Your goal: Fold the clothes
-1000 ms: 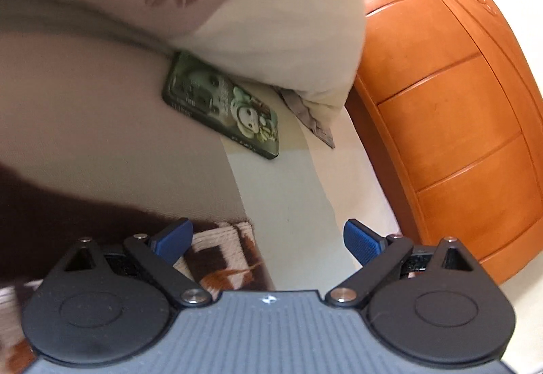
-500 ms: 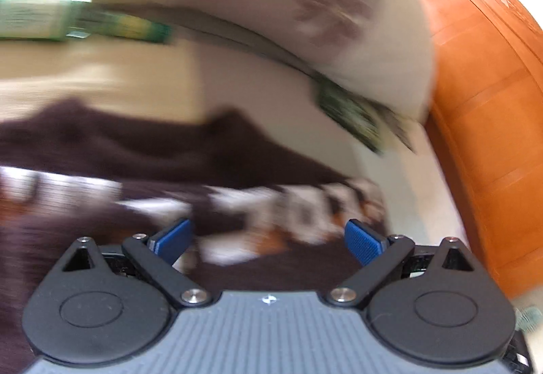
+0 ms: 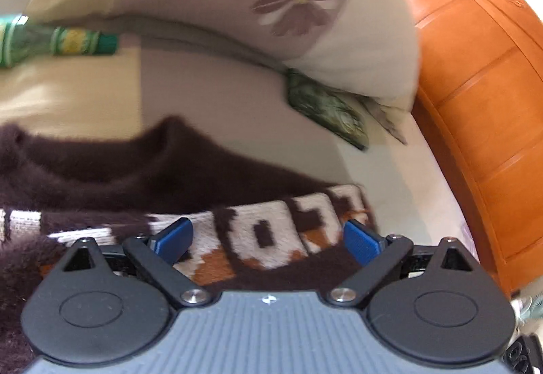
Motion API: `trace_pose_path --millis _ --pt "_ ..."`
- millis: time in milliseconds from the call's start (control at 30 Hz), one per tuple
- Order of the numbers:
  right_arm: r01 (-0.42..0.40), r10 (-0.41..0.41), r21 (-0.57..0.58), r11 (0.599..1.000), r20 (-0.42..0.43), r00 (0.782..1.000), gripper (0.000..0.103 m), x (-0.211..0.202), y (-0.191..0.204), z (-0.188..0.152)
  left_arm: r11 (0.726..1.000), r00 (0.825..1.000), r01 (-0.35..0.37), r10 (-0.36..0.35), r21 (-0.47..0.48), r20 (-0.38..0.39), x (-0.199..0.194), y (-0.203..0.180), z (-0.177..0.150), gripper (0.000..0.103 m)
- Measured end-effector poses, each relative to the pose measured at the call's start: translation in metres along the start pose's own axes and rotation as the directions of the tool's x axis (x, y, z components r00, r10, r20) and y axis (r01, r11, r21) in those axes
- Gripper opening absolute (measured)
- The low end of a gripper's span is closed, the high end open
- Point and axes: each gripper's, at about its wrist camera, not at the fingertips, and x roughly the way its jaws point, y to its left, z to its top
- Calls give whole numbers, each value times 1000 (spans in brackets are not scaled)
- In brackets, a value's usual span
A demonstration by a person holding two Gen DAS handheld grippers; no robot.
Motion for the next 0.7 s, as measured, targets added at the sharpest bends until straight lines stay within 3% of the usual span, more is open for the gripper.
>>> trace_pose_path --millis 133,233,333,433,567,700 --pt "-10 10 23 1000 3 1000 103 -2 -3 1 998 999 23 -20 -60 47 -28 8 0 95" --pt "-15 15 37 999 5 1000 103 -3 -4 2 999 998 9 -7 -47 58 -53 15 -12 96" --pt "-12 12 34 999 6 1000 103 -3 -4 2 994 998 -21 27 -106 55 -70 38 -31 96" --pt "-11 11 34 999 8 1000 103 -4 -4 2 980 991 -112 123 -165 54 -91 67 -48 95" --pt "-8 7 31 999 9 1000 103 -3 -3 2 971 990 -61 89 -233 110 -117 69 -52 96" --pt "-2 2 20 1000 9 1000 103 -2 -2 1 987 995 52 -39 -150 89 -104 40 -50 96"
